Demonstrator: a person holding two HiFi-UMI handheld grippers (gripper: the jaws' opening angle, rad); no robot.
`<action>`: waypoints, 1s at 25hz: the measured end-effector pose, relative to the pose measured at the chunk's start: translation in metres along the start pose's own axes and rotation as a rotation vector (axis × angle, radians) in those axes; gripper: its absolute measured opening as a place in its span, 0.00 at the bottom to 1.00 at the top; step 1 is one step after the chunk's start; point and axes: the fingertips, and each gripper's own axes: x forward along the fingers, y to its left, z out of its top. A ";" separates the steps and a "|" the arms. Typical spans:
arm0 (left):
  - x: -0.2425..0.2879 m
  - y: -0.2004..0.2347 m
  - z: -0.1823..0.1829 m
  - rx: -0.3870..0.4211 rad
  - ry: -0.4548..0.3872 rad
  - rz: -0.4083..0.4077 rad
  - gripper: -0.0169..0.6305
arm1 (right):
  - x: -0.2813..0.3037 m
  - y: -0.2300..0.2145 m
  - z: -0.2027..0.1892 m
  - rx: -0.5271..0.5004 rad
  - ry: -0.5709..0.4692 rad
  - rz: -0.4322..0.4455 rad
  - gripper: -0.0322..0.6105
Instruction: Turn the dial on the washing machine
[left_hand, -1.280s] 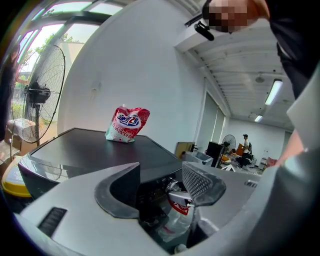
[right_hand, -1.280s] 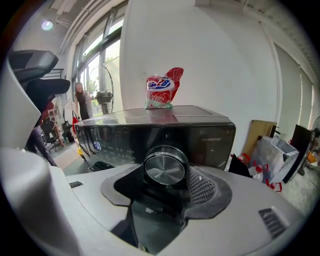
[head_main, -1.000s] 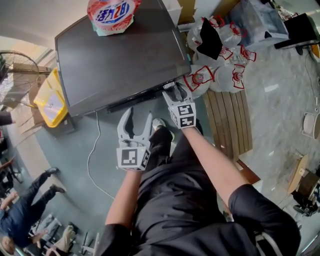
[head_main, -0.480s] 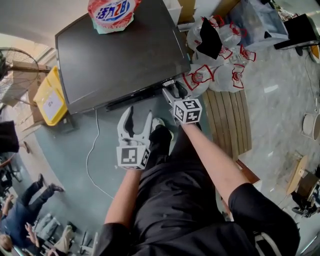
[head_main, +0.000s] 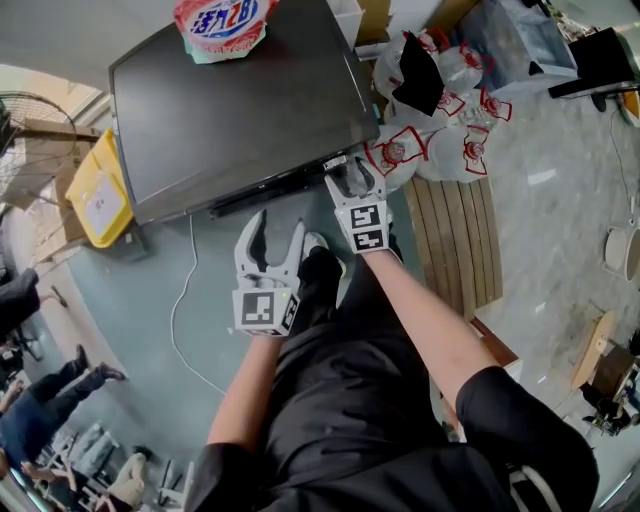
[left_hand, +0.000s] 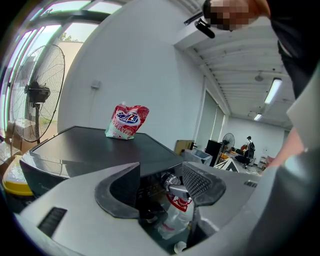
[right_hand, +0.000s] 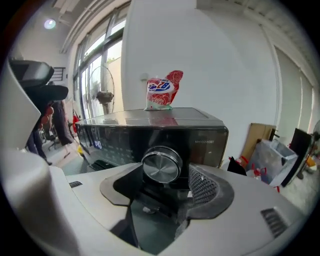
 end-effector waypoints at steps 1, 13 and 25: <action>0.000 0.000 -0.001 -0.001 0.006 0.004 0.40 | 0.001 0.001 0.001 -0.028 0.003 -0.006 0.44; -0.001 -0.001 -0.001 -0.007 -0.018 0.001 0.40 | 0.004 0.004 0.000 -0.046 0.014 -0.019 0.42; 0.001 -0.002 -0.006 -0.006 -0.012 -0.007 0.40 | 0.002 -0.002 0.001 0.221 -0.031 0.066 0.41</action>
